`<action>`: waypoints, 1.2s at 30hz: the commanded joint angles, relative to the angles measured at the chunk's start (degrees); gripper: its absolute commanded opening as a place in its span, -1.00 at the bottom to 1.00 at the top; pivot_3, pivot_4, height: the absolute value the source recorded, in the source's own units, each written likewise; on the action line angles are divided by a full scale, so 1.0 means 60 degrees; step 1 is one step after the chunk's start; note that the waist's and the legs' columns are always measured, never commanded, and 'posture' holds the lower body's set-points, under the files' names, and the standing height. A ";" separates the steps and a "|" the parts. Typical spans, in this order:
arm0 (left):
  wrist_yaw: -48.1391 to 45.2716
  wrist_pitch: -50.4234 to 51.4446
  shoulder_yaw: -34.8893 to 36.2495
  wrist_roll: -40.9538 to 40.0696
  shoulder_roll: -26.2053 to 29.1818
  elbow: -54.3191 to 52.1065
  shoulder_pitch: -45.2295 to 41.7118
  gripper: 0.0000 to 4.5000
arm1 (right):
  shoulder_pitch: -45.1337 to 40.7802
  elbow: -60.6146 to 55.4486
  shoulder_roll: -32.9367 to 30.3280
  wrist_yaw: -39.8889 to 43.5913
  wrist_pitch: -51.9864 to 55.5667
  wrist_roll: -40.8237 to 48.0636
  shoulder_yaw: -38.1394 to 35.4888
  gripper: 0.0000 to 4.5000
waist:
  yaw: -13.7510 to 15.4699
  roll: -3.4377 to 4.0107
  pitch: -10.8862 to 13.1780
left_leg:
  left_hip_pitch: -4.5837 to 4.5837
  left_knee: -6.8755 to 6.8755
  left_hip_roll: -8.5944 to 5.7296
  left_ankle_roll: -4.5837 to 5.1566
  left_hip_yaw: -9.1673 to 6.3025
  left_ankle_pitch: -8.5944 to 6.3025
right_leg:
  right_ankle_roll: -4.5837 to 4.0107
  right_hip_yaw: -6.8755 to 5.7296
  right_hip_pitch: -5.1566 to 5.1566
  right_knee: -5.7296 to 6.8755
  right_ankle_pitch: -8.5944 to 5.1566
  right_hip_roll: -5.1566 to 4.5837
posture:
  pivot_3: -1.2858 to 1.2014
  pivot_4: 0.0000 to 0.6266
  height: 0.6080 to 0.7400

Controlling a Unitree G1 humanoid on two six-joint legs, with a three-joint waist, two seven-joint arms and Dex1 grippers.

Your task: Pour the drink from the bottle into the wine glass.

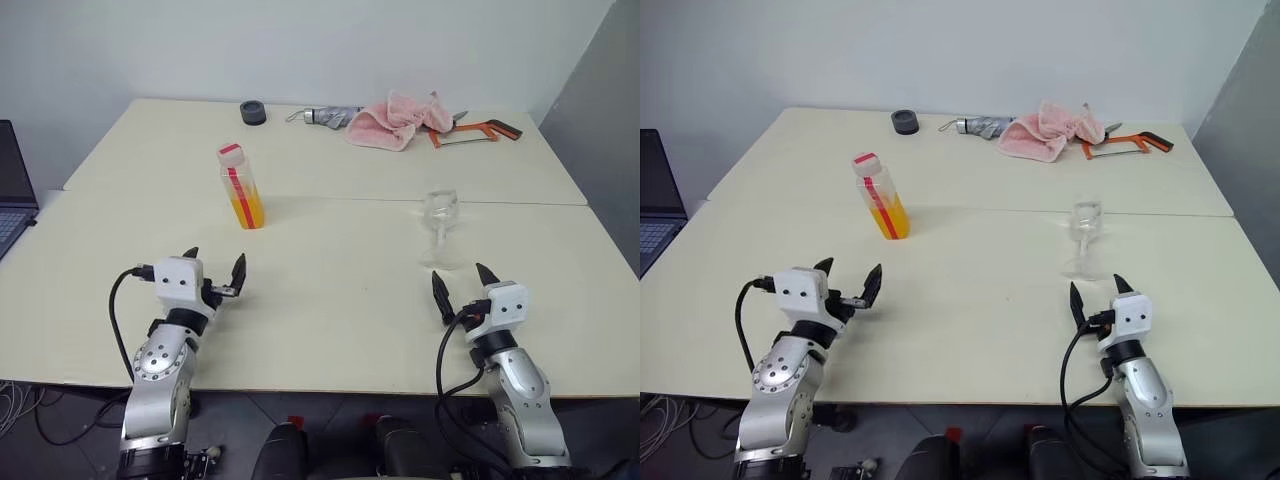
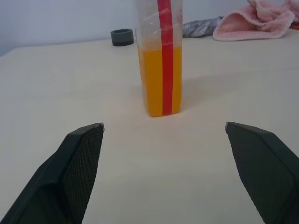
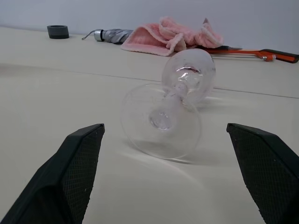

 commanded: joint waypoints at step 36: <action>0.1419 0.1656 -0.0499 0.0657 -0.0255 -0.0160 -0.2211 0.98 | -0.1769 -0.3336 -0.2840 0.3260 0.4391 0.3612 0.0314 1.00 | 0.0007 -0.0004 0.0002 | -0.0003 0.0001 -0.0012 0.0001 -0.0011 0.0000 | -0.0003 -0.0018 0.0004 0.0001 0.0006 0.0007 | 0.03 -0.52 1.00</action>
